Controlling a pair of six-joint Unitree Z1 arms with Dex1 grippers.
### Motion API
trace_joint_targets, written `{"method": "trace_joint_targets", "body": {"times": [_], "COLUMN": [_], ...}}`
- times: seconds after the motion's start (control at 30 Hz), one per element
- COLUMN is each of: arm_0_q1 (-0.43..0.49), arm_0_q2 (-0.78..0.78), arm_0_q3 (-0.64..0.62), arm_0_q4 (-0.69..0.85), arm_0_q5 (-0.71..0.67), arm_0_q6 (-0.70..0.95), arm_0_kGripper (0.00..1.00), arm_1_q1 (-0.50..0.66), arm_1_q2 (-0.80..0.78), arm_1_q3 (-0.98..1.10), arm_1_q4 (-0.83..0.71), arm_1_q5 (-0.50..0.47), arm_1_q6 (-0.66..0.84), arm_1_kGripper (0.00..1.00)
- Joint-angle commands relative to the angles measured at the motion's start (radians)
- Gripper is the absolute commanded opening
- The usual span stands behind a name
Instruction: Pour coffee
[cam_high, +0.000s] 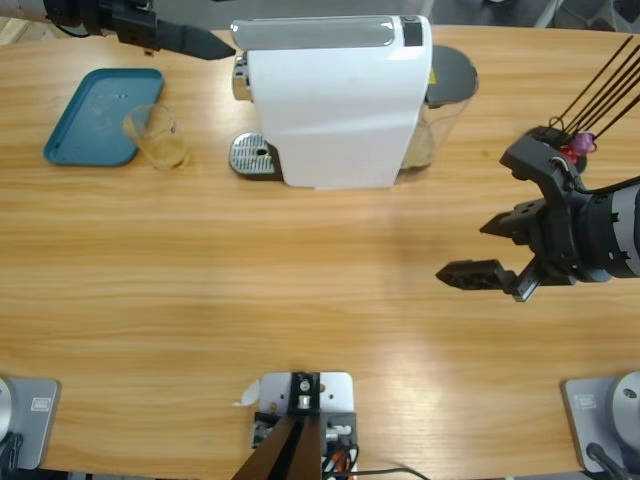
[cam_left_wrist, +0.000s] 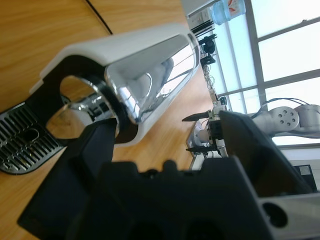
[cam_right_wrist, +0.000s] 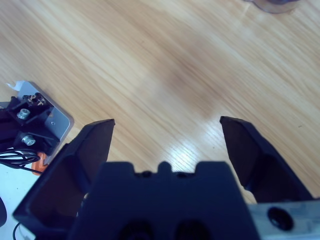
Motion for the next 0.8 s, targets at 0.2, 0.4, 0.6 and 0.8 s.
{"method": "trace_joint_targets", "body": {"times": [0.2,0.4,0.6,0.8], "arm_0_q1": [-0.005,-0.028,-0.037,-0.037], "arm_0_q2": [0.043,0.019,-0.016,-0.049], "arm_0_q3": [0.025,0.020,0.019,0.012], "arm_0_q4": [-0.084,-0.175,-0.211,-0.217], "arm_0_q5": [-0.012,-0.014,-0.011,-0.008], "arm_0_q6": [-0.063,-0.125,-0.165,-0.190], "arm_0_kGripper": [0.881,0.853,0.853,0.853], "arm_1_q1": [0.001,0.001,0.001,0.001], "arm_1_q2": [0.003,0.004,0.004,0.003], "arm_1_q3": [0.032,0.032,0.032,0.032], "arm_1_q4": [-0.012,-0.012,-0.012,-0.014], "arm_1_q5": [0.007,0.006,0.006,0.004], "arm_1_q6": [0.001,0.001,0.001,0.001], "arm_1_kGripper": [0.959,0.960,0.959,0.959]}}
